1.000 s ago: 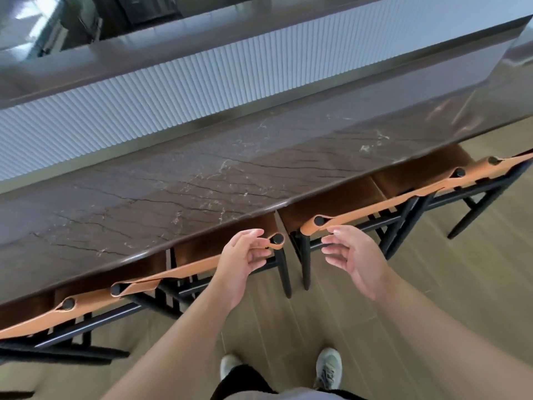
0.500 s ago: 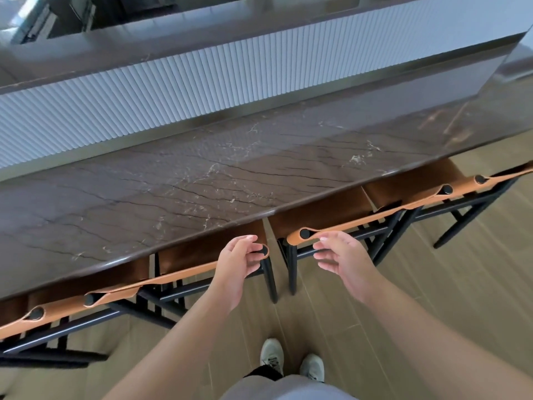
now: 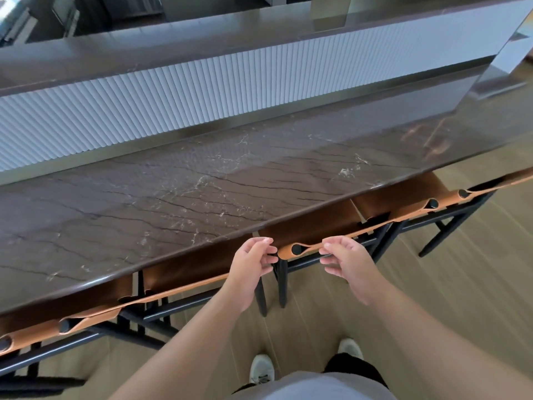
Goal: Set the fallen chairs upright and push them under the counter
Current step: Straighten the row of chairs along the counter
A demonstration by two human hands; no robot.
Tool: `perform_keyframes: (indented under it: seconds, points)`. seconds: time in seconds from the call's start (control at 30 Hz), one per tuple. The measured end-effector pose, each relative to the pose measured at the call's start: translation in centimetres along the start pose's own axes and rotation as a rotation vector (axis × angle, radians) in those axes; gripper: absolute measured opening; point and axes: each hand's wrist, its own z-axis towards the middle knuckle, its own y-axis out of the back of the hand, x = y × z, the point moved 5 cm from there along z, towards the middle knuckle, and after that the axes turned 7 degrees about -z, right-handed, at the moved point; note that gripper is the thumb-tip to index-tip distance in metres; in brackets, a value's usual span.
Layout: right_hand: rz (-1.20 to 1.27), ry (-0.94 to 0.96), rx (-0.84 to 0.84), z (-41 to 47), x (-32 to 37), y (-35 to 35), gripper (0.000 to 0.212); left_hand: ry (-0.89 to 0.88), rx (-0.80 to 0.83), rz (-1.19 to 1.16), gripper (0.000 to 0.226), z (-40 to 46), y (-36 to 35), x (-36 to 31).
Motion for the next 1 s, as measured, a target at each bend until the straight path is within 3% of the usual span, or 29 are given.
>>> perform_keyframes:
  seconds: [0.23,0.4,0.47,0.57,0.7,0.87,1.0]
  points:
    - [-0.235,0.106,0.000,4.4,-0.2,8.1,0.011,-0.108,-0.011,0.201,0.011,1.5,-7.2,2.6]
    - [-0.355,0.137,0.031,8.6,-0.3,14.8,0.016,-0.132,-0.123,0.238,0.015,4.3,-14.1,4.3]
    - [-0.484,0.186,0.014,10.4,0.0,17.4,0.017,-0.186,-0.174,0.411,0.014,5.2,-15.8,4.9]
    - [-0.882,0.367,-0.064,12.9,0.5,21.0,0.028,-0.308,-0.243,0.851,0.021,6.5,-16.7,5.3]
    - [-1.314,0.593,-0.053,16.3,0.9,23.4,0.031,-0.266,-0.317,1.301,0.028,6.9,-16.1,6.0]
    - [-1.663,0.633,0.021,18.3,0.3,23.7,0.017,-0.325,-0.289,1.562,0.027,5.9,-15.9,5.8]
    - [-1.719,0.696,0.016,18.6,-0.1,23.8,0.016,-0.332,-0.239,1.742,0.010,5.6,-14.4,5.5]
